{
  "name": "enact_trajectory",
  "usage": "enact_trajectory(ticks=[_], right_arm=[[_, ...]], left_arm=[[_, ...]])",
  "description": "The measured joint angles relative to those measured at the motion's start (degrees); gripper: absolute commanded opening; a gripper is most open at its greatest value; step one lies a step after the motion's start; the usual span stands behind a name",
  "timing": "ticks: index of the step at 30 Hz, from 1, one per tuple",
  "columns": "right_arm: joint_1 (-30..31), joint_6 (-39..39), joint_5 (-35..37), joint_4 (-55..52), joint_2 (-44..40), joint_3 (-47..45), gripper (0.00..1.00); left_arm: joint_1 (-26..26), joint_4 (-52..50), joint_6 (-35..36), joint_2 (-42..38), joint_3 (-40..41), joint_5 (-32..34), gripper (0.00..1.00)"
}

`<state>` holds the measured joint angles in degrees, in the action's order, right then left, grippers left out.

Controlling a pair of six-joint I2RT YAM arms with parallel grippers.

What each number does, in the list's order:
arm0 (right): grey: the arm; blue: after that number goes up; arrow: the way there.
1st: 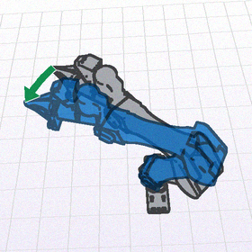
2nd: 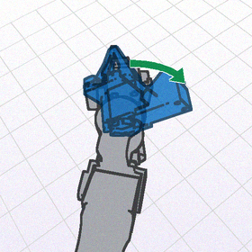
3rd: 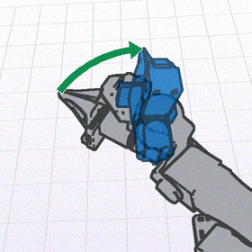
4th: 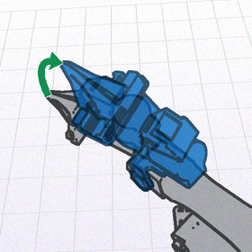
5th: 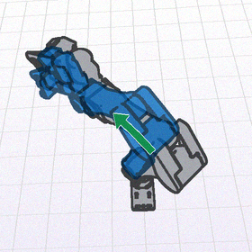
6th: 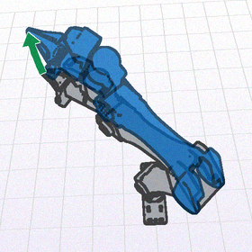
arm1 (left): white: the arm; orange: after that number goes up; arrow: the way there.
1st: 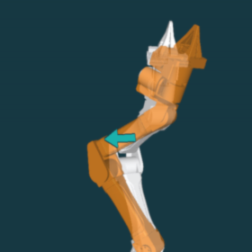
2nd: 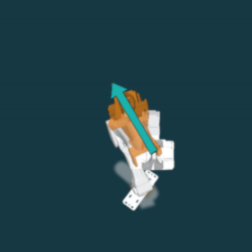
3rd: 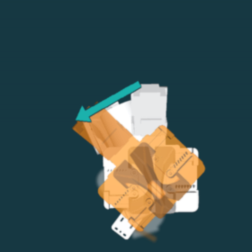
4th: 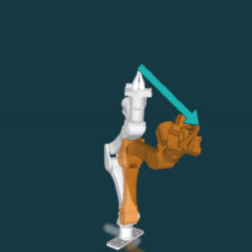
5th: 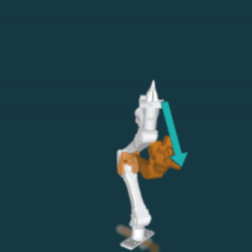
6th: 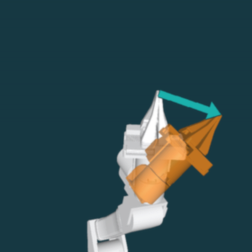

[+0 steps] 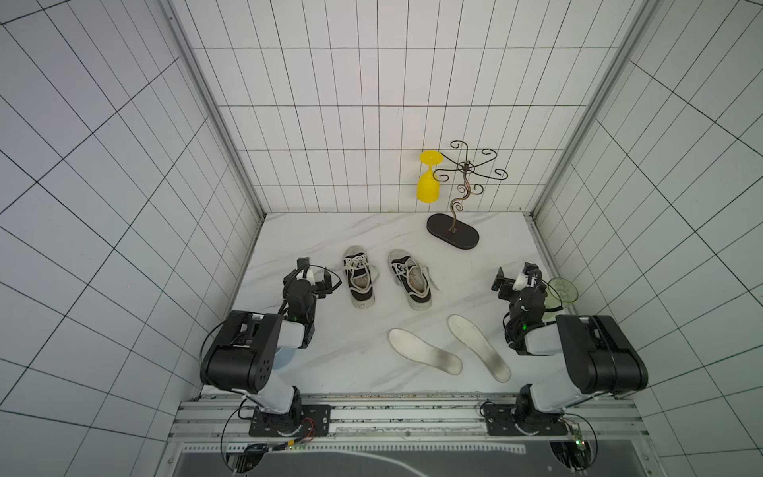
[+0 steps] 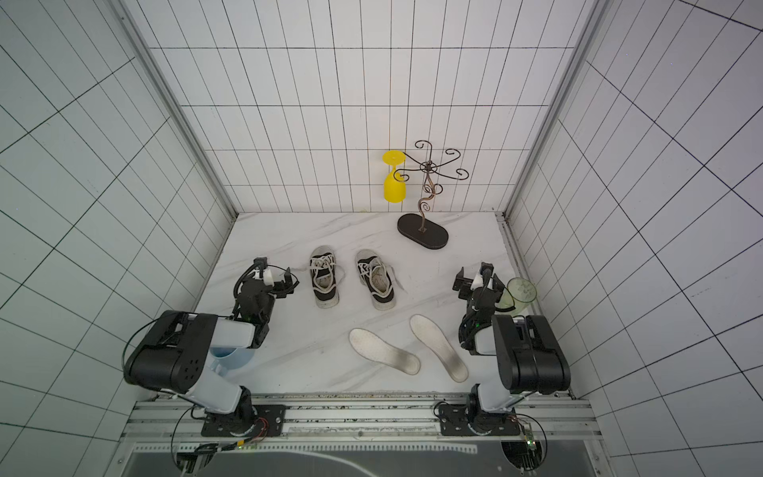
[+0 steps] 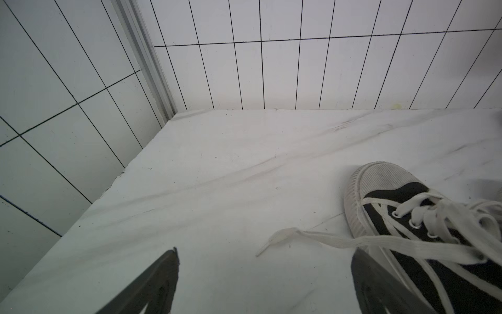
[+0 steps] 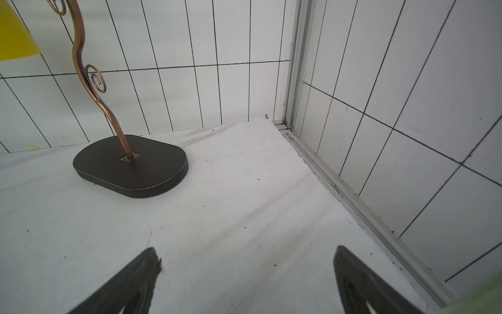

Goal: Insert the insole into the shoe
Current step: Adjust the shoe at the center of the board.

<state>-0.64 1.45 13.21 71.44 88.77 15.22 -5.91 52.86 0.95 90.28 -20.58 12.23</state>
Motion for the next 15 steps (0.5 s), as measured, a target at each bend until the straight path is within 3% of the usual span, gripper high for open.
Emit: enact_trajectory(ticks=[12, 15], right_arm=[[-0.1, 0.0, -0.7, 0.0, 0.0, 0.0, 0.99], [-0.1, -0.2, -2.0, -6.0, -2.0, 0.9, 0.92]], left_arm=[[0.9, -0.5, -0.3, -0.2, -0.5, -0.9, 0.95], [1.0, -6.6, -1.8, -1.4, -3.3, 2.0, 0.98]])
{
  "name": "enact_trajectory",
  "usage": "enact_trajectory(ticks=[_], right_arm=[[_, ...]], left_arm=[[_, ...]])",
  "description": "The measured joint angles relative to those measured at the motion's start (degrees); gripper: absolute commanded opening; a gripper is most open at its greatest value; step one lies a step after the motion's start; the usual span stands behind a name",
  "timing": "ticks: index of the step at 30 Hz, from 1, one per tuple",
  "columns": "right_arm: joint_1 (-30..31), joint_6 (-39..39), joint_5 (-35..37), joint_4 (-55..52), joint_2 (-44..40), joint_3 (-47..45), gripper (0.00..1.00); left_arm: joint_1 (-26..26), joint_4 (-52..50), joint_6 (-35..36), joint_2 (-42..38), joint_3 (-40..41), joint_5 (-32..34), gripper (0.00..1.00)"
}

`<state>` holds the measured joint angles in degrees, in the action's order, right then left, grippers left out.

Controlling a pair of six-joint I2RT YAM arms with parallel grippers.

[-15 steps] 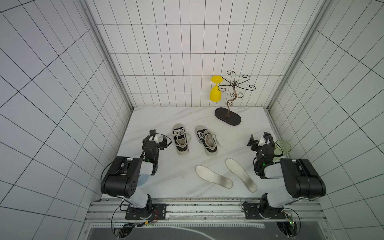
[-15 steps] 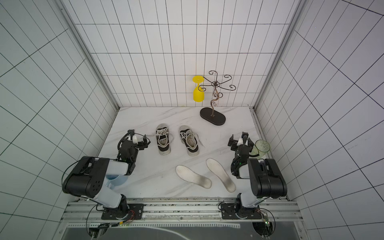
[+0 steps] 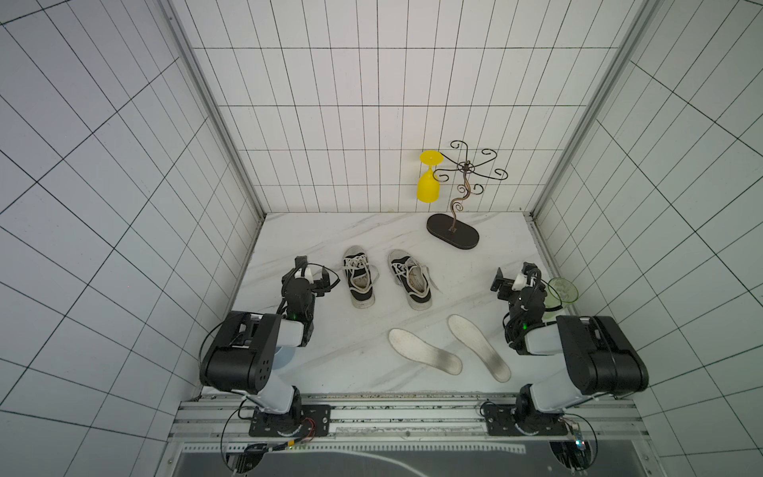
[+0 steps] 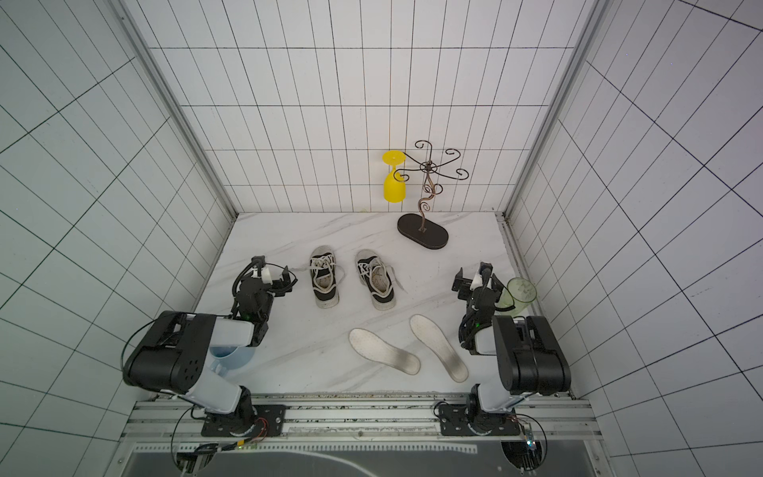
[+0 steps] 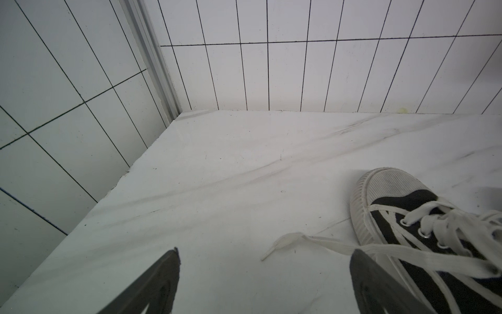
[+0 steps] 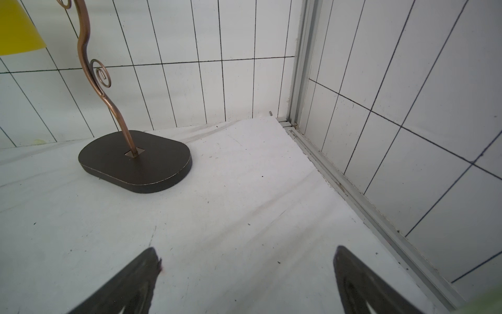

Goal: Insert the insole into the shoe
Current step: Adjust the shoe at the center of the board.

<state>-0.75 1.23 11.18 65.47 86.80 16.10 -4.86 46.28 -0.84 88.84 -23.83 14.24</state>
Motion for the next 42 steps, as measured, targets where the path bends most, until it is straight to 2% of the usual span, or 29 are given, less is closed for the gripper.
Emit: enact_trajectory(ticks=[4, 7, 10, 13, 14, 17, 22, 26, 29, 34, 42], right_arm=[[0.3, 4.9, -1.6, -21.4, -4.0, 11.2, 0.89], [4.3, 11.9, -3.3, -33.7, -6.1, 21.2, 0.89], [16.3, 16.5, -2.1, -44.6, -8.6, 27.9, 0.87], [27.3, 19.9, -4.2, -53.0, -9.1, 32.4, 0.77], [29.3, 21.1, -5.2, -55.3, -8.8, 33.5, 0.72], [33.2, 23.5, -7.3, -62.1, -5.1, 37.7, 0.7], [39.3, 24.4, -7.5, -68.8, 4.4, 45.1, 0.71], [43.0, 24.3, -7.5, -71.6, 8.0, 48.5, 0.72], [43.8, 24.2, -7.5, -72.6, 8.7, 50.2, 0.72], [44.4, 24.3, -7.5, -72.9, 9.5, 52.0, 0.72], [45.7, 23.3, -7.5, -75.1, 13.8, 56.8, 0.74]], left_arm=[[1.9, -20.2, -7.1, -4.9, -13.9, 2.5, 0.97], [1.5, -32.7, -13.5, -7.9, -23.7, 1.7, 0.97], [-6.0, -46.8, -19.8, -9.9, -30.0, 4.0, 0.97], [-15.0, -60.2, -26.2, -10.0, -34.2, 4.1, 0.96], [-17.2, -64.8, -28.8, -10.0, -34.9, 3.8, 0.93], [-19.6, -73.3, -33.9, -10.0, -34.3, 2.2, 0.9], [-20.5, -80.3, -35.8, -8.4, -31.2, 0.7, 0.88], [-20.5, -80.9, -34.7, -5.2, -31.2, -0.4, 0.89], [-20.0, -80.6, -33.9, -2.2, -31.5, -1.4, 0.88], [-18.3, -79.6, -33.5, 2.7, -33.8, -2.5, 0.77], [-16.0, -78.2, -32.8, 3.7, -37.2, -6.8, 0.82]])
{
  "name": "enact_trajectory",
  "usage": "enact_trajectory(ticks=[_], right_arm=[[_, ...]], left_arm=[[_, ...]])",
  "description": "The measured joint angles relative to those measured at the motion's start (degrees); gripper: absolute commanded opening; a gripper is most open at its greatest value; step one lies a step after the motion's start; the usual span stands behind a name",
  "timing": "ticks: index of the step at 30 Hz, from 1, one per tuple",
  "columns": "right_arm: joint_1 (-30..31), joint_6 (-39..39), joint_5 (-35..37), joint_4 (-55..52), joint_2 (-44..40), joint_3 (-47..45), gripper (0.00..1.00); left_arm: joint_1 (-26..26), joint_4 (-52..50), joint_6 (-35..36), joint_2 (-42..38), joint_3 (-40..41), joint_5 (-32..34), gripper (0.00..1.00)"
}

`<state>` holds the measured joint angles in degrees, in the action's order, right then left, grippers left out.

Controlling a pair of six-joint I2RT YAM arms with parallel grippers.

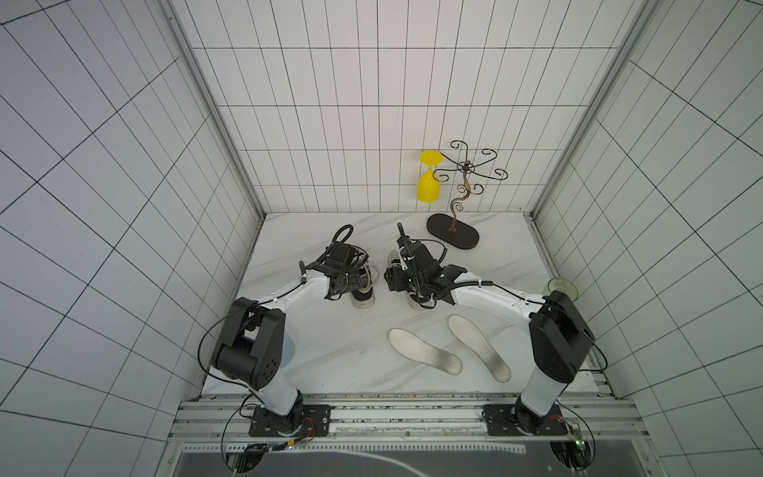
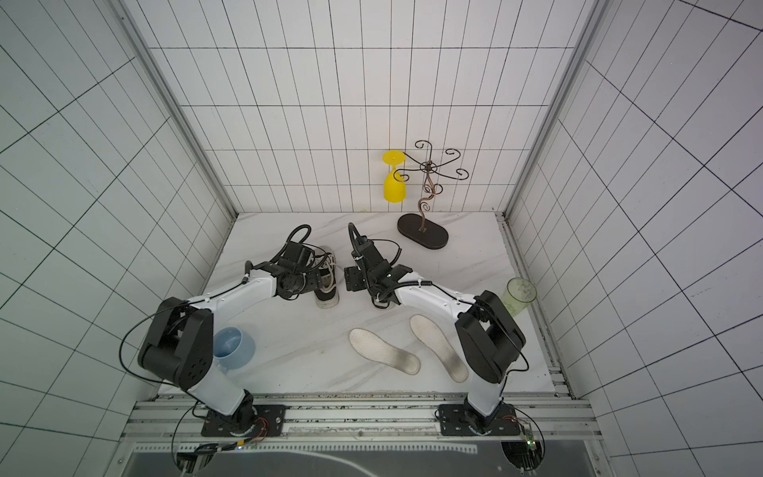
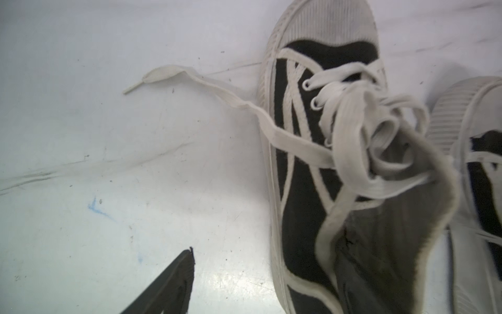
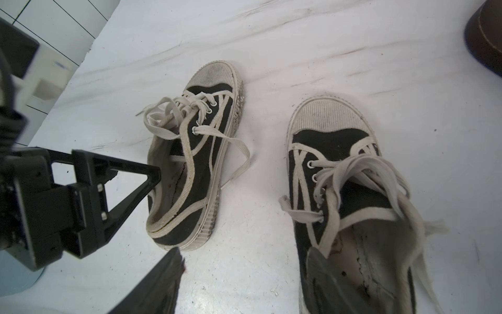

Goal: Insert the insole into the shoe
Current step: Adjust the shoe at the center of the board.

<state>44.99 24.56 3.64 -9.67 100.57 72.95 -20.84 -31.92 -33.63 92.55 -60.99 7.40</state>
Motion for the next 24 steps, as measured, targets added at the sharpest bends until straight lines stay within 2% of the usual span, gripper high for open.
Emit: enact_trajectory(ticks=[4, 8, 12, 17, 19, 21, 24], right_arm=[[0.2, -0.1, -0.1, -0.5, 0.3, 0.0, 0.74], [0.2, -0.2, -0.1, -0.9, 0.5, 0.2, 0.75], [0.2, -0.7, -0.1, -1.4, 1.1, 1.4, 0.75], [0.2, -2.1, 0.1, -2.7, 4.9, 7.1, 0.74], [0.2, -2.3, -0.2, -3.3, 7.3, 10.0, 0.75], [0.2, -2.3, -0.9, -3.7, 10.0, 12.7, 0.75], [0.2, -1.9, -2.1, -4.3, 13.1, 14.4, 0.76]], left_arm=[[0.0, 0.4, 0.1, -1.8, -1.0, -1.3, 0.82], [0.0, 0.3, 0.1, 0.6, -2.8, -1.2, 0.79], [0.0, 0.1, 0.7, 4.0, -3.5, -0.3, 0.59], [0.0, -0.2, 2.0, 5.4, -3.5, 0.1, 0.18], [0.0, 0.4, 3.7, 5.4, -3.5, -1.2, 0.08], [-0.2, 1.0, 4.7, 5.0, -3.4, -2.7, 0.02], [-0.5, 1.4, 5.7, 3.2, -2.1, -5.0, 0.02]])
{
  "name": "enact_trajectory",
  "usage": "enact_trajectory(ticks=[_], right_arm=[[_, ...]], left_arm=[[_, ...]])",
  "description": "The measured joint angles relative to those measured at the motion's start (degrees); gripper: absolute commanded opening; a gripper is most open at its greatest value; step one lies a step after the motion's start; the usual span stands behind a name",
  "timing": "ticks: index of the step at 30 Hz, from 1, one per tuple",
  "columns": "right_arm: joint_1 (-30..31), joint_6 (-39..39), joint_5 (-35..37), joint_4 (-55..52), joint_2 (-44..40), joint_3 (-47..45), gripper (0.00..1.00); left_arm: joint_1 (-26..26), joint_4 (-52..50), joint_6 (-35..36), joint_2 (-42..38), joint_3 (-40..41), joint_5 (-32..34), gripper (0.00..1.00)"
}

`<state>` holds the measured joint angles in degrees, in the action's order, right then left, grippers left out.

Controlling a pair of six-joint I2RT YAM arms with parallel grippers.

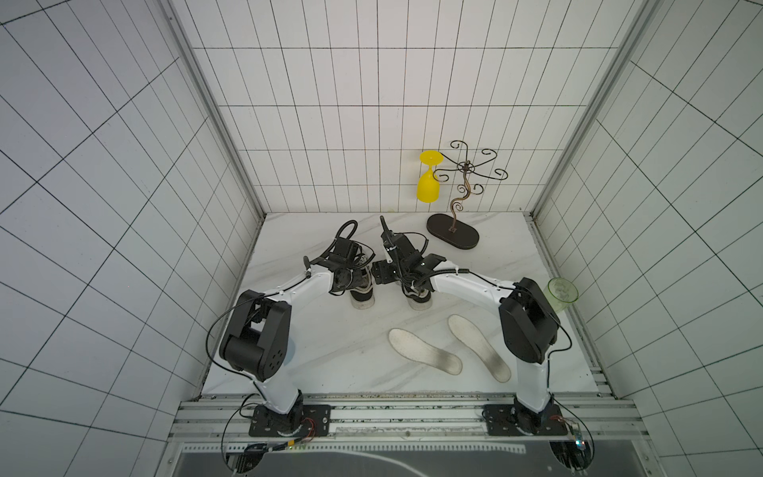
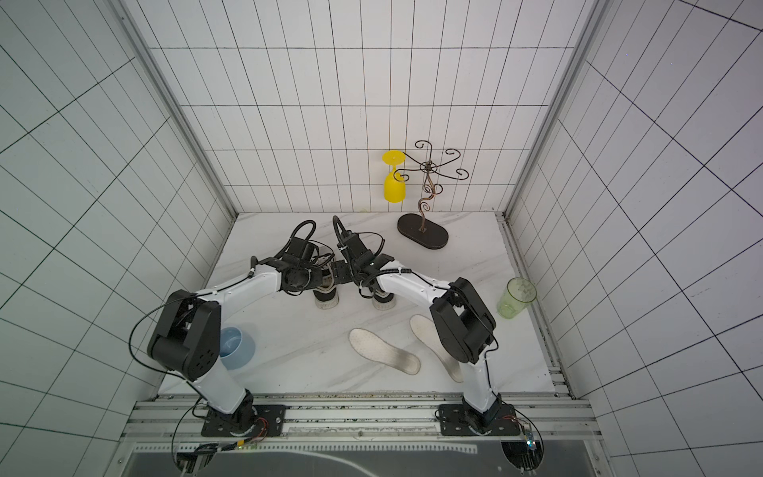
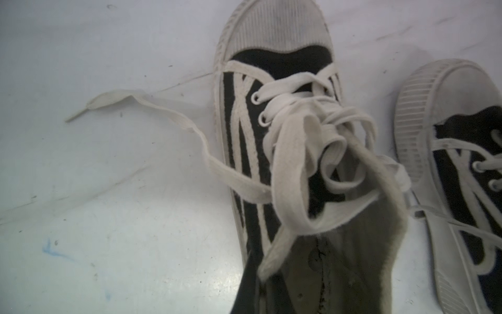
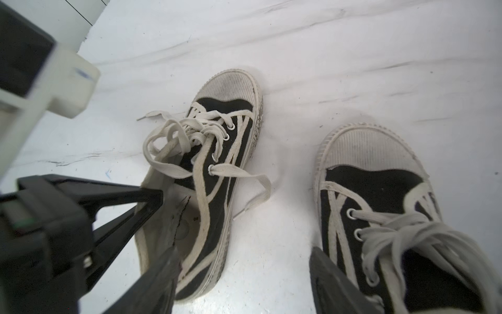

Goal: Insert the insole into the shoe
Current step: Adjust the shoe at the center of the board.

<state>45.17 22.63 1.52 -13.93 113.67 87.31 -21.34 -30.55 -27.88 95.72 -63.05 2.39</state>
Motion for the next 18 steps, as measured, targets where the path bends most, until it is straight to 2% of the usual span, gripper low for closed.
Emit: enact_trajectory(ticks=[8, 14, 18], right_arm=[[0.9, 2.7, -3.0, -1.0, 1.8, 0.0, 0.77], [1.8, 5.3, -4.0, 0.1, 1.6, -0.7, 0.77], [2.4, 7.2, -3.6, 0.3, 0.5, -2.8, 0.69]], left_arm=[[-1.4, 2.3, -1.4, -4.0, 5.7, -4.2, 0.02], [-1.9, 3.6, -2.8, -4.6, 6.4, -5.5, 0.01], [-2.0, 4.0, -3.9, -4.6, 6.4, -5.7, 0.0]])
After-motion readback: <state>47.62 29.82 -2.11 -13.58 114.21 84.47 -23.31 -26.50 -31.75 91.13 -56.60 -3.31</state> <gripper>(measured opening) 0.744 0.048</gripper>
